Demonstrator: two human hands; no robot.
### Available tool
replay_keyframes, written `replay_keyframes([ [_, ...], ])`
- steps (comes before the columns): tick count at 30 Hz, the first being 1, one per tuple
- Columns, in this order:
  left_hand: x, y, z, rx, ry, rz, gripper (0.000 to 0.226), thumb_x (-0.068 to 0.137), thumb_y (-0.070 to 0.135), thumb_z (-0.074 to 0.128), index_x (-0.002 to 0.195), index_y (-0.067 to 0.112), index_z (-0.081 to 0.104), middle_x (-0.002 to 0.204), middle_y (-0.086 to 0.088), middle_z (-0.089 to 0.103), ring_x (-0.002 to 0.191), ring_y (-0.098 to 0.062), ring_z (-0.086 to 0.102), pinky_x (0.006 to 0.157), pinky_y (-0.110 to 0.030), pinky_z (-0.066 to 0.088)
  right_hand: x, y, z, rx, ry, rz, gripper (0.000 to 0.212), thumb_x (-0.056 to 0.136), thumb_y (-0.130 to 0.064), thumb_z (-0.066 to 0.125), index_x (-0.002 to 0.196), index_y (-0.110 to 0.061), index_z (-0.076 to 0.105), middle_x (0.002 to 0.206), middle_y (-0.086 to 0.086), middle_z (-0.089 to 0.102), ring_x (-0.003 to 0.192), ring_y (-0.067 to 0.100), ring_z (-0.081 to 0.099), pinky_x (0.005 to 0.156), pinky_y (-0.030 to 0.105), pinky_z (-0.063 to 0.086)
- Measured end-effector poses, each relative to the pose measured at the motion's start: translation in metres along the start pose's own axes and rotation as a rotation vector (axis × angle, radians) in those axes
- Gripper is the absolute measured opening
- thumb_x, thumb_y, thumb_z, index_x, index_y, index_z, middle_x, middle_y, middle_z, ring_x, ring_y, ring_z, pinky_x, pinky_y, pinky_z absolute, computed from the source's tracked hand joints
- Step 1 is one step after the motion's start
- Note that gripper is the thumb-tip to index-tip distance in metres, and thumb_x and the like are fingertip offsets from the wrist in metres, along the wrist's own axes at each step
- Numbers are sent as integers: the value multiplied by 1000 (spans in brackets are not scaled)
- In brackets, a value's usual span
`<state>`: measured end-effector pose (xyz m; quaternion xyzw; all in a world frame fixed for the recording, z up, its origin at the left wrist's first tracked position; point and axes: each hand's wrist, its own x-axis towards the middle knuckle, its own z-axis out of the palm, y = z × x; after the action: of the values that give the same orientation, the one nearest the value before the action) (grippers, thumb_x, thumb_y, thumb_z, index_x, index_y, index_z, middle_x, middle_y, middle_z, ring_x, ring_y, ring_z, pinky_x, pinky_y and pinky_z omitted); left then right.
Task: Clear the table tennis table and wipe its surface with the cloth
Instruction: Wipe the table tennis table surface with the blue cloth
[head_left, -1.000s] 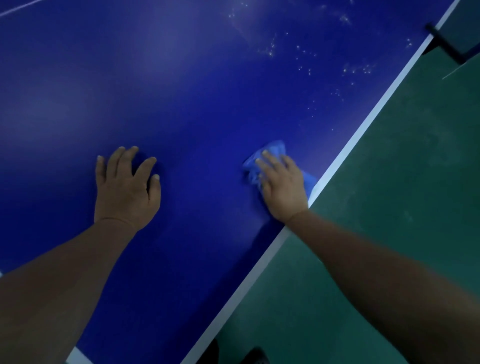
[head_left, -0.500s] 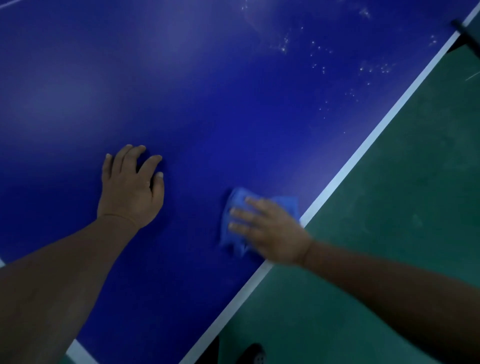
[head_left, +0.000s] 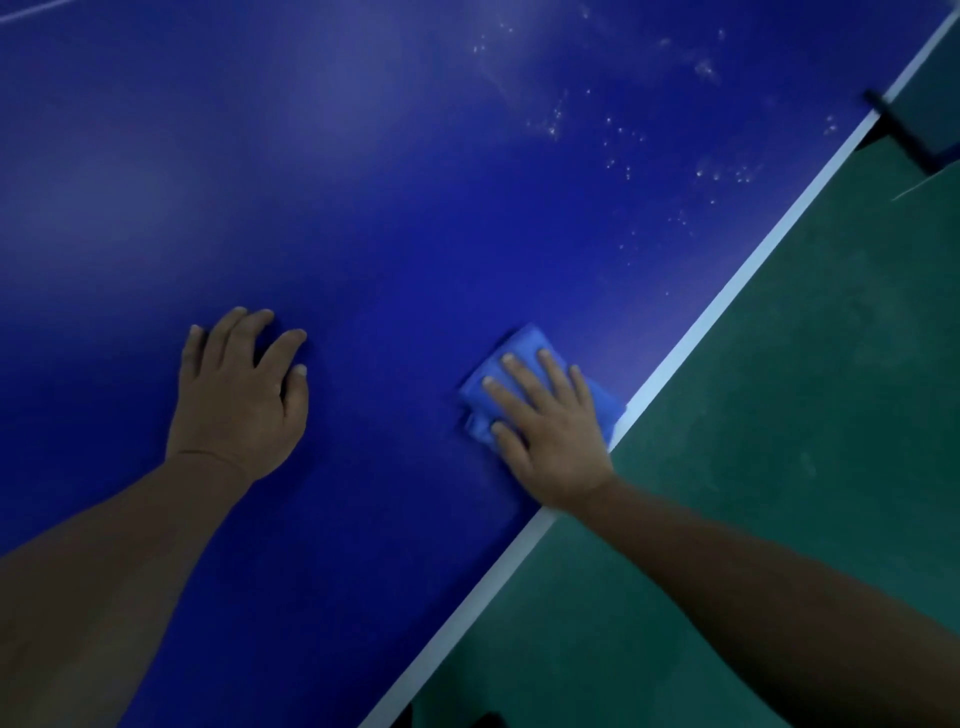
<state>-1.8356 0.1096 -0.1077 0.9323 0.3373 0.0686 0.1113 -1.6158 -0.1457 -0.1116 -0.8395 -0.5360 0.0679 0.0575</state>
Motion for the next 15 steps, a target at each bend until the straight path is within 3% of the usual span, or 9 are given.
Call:
replay_keyframes([
  [3,1,1,-1,20,-8,-4,54,97,36,30,134,6,56,143,-19,44,142,-37,30,118,-58,14,28,33,-12,-16,-3,213,54,101,-50,28,150,-32,40,162,-5,29,153,28,12,120,58,14],
  [7,2,5,1,66,-6,-13,55,97,37,30,133,5,56,143,-20,45,141,-38,32,117,-59,17,67,25,-15,-18,16,380,58,100,-51,21,154,-34,31,165,-7,19,153,28,4,123,52,2],
  [11,2,10,2,139,-28,-62,59,98,39,26,135,4,54,145,-21,45,141,-40,33,113,-62,21,124,12,-19,39,-6,330,55,104,-48,23,157,-35,22,167,-8,10,153,27,-4,123,50,-6],
  [15,-10,37,1,159,17,-227,59,97,39,27,138,3,51,149,-20,42,143,-38,31,115,-60,19,161,25,-20,37,-46,132,53,104,-47,21,156,-34,25,166,-8,13,153,27,-1,122,52,0],
])
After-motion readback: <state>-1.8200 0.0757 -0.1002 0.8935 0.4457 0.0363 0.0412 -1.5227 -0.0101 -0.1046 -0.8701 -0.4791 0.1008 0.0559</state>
